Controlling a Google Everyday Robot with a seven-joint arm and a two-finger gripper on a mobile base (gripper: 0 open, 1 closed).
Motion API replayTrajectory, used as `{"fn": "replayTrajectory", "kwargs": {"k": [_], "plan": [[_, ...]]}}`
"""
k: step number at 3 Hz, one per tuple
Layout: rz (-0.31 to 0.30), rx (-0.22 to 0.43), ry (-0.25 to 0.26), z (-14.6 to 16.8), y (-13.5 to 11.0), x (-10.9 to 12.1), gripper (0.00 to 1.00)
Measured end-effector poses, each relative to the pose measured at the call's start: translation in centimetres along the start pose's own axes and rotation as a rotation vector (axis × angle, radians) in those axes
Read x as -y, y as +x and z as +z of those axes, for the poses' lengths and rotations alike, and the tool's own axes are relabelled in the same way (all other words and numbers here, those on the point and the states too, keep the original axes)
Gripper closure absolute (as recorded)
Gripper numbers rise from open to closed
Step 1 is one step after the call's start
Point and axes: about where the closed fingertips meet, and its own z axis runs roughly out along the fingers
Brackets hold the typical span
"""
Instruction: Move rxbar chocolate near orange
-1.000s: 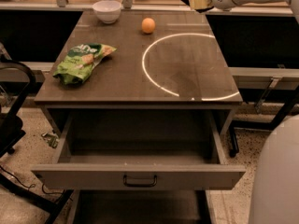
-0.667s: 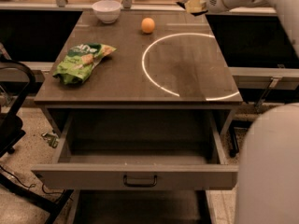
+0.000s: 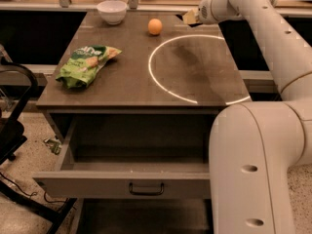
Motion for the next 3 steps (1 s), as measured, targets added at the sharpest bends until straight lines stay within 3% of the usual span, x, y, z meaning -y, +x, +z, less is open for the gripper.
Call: {"fn": "replayTrajectory", "kwargs": {"k": [1,3], "plan": [[0.001,-0.001,0.001,0.19,0.07,0.07,1.0],[0.002,-0.008,-0.007,0.87,0.41,-0.3,0.6]]}}
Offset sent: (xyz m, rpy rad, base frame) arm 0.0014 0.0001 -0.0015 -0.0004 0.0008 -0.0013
